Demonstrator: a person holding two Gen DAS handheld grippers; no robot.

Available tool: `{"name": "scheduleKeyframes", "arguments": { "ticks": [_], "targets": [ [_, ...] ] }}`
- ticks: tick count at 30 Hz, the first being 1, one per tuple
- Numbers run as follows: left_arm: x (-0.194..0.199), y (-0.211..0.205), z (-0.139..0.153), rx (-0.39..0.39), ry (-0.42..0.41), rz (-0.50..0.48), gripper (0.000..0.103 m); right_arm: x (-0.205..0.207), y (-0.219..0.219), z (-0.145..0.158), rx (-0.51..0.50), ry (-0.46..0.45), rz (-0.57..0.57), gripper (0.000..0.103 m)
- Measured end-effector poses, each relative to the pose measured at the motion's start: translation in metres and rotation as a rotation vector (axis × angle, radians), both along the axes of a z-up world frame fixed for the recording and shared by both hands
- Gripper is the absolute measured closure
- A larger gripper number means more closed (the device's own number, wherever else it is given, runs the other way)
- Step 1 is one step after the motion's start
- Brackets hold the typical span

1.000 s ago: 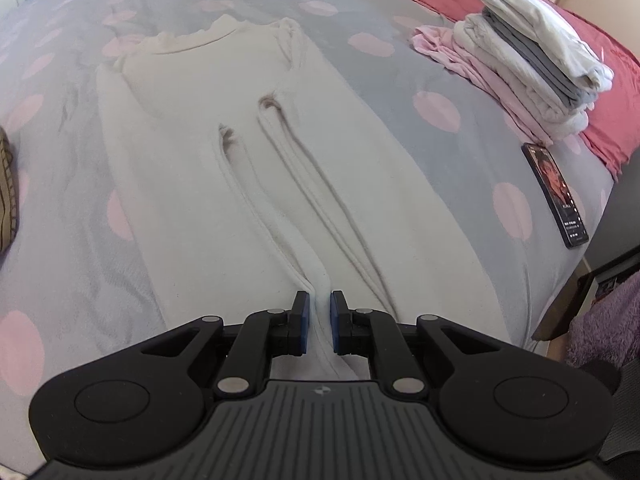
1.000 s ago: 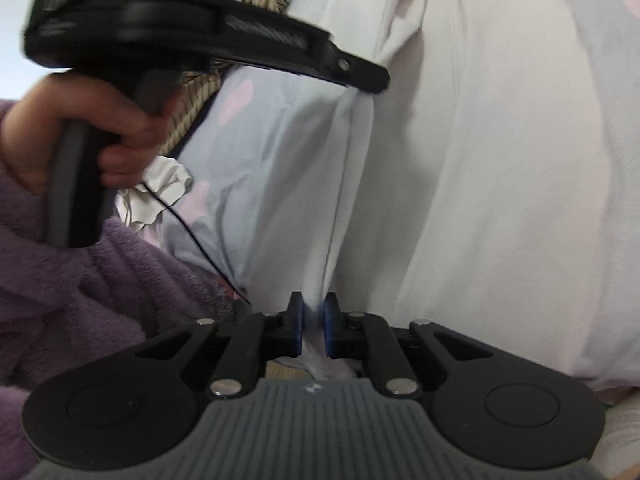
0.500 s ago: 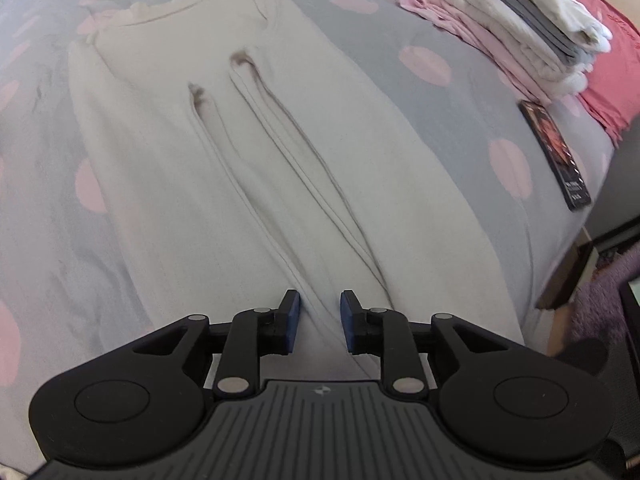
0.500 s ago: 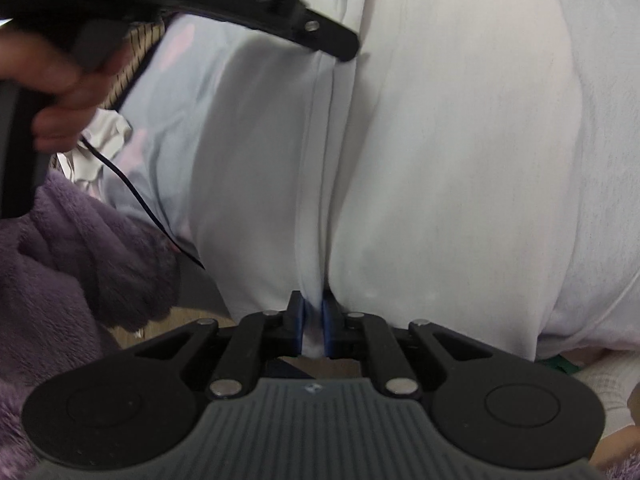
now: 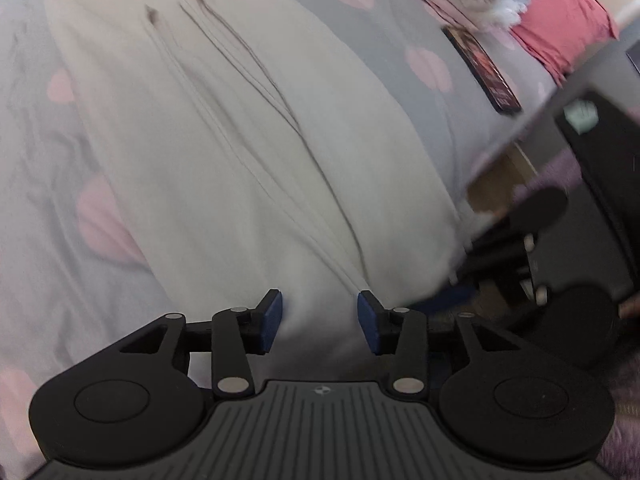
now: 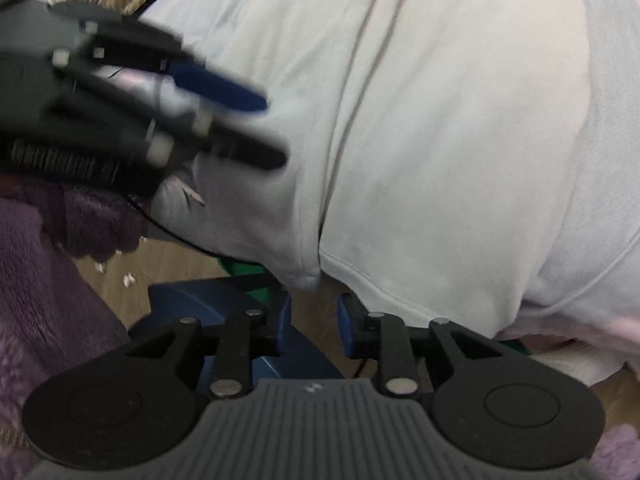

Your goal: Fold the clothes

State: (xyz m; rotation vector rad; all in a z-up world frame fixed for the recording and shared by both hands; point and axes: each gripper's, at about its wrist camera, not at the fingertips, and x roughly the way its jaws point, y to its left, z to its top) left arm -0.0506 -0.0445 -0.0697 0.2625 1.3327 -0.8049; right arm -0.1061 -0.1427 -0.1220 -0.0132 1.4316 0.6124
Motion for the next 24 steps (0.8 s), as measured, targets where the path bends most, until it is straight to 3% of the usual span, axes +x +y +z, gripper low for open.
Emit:
{"name": "scheduleKeyframes", "arguments": {
  "ticks": [2,8,12,15,24],
  "targets": [
    [-0.008,0.004,0.001,0.013,-0.002,-0.003,0.063,0.000,-0.004,0.010,-0.007,-0.034,0.028,0.071],
    [-0.016,0.032,0.006,0.066,-0.026,0.119,0.061,0.002,-0.039,0.034,-0.074,-0.119,0.005,0.065],
    [-0.013,0.049,-0.001,0.079,-0.015,0.193,0.060,0.012,-0.061,0.033,-0.106,-0.090,-0.109,0.065],
    [-0.010,0.056,-0.013,0.076,0.021,0.207,0.060,0.015,-0.074,0.026,-0.068,-0.053,-0.185,0.065],
    [-0.011,0.058,-0.024,0.020,0.036,0.173,0.056,0.022,-0.099,0.023,-0.030,-0.040,-0.214,0.061]
  ]
}}
